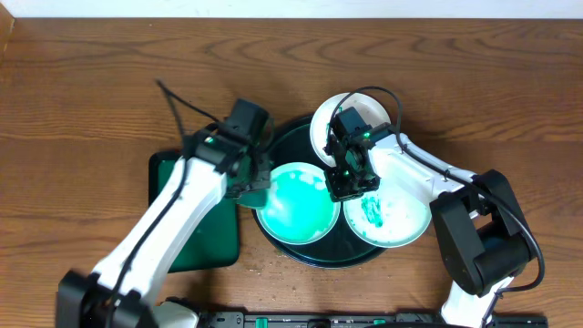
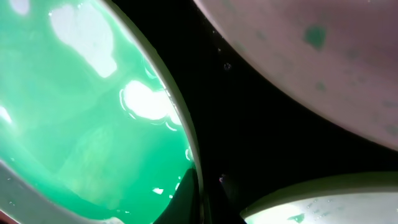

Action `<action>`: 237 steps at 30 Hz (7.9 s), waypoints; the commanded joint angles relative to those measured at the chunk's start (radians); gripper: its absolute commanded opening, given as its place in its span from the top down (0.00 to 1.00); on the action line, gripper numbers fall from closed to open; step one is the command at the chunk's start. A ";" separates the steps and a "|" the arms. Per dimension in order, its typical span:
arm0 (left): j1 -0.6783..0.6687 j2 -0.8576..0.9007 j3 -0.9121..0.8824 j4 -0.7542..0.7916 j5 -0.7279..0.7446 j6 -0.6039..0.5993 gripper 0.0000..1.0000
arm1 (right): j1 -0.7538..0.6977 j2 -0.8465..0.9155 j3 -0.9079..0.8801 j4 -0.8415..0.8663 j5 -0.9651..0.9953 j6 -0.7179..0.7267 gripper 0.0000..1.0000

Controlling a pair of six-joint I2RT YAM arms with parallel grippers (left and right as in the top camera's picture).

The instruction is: Clean dirty plates on tray and stack at the side

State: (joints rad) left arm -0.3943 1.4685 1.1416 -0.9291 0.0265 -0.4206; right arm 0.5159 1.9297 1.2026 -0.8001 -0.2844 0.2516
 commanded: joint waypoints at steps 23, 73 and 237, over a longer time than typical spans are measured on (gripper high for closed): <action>0.364 0.309 -0.026 -0.051 -0.113 -0.014 0.85 | 0.009 0.022 -0.013 -0.012 -0.005 -0.025 0.99; 0.364 0.002 -0.025 -0.087 -0.086 -0.014 0.19 | 0.264 -0.237 0.113 -0.047 0.625 -0.092 0.99; 0.364 0.002 -0.025 -0.087 -0.086 -0.014 0.18 | -0.766 0.001 0.289 -0.072 0.407 0.129 0.40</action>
State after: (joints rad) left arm -0.0299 1.4796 1.1183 -1.0138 -0.0578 -0.4408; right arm -0.2493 1.9549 1.4673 -0.8650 0.1093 0.3637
